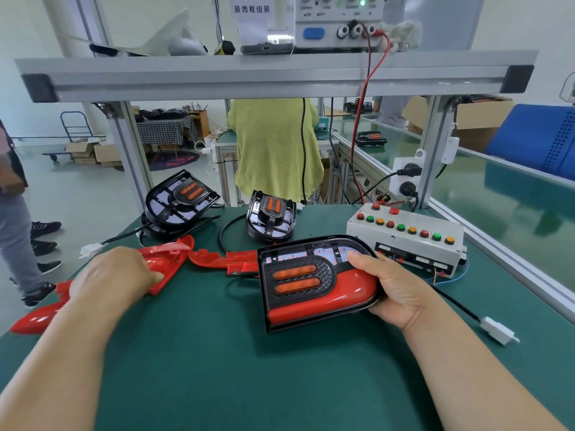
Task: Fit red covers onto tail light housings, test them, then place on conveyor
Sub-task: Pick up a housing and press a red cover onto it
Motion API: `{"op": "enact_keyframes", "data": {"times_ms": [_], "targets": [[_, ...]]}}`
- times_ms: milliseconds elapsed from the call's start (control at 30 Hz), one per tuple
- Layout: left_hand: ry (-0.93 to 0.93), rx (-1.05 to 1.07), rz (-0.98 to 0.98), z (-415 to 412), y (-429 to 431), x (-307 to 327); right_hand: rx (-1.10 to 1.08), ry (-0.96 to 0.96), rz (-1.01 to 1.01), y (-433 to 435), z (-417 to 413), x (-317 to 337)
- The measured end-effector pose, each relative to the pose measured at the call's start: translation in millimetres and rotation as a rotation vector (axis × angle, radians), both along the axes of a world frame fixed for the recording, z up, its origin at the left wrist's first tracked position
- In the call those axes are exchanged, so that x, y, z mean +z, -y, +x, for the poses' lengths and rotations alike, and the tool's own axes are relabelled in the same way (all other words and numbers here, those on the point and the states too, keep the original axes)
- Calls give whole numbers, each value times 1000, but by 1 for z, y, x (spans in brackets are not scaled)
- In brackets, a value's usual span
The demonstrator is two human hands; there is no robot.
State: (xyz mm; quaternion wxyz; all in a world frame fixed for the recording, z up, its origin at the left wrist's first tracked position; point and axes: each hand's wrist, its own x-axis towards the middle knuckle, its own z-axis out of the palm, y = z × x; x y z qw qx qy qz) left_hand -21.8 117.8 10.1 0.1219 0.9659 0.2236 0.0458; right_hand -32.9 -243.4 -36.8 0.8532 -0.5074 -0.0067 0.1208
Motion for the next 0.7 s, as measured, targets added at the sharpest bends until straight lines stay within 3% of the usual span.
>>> {"op": "enact_keyframes", "data": {"times_ms": [100, 200, 500, 700], "targets": [[-150, -26, 20, 1, 1, 1, 0, -4, -2, 1, 1, -1], [-172, -67, 49, 3, 8, -5, -3, -3, -5, 1, 2, -2], [64, -76, -33, 8, 18, -27, -1, 14, -5, 0, 2, -4], [461, -98, -170, 7, 28, -24, 10, 7, -13, 2, 4, -5]]}}
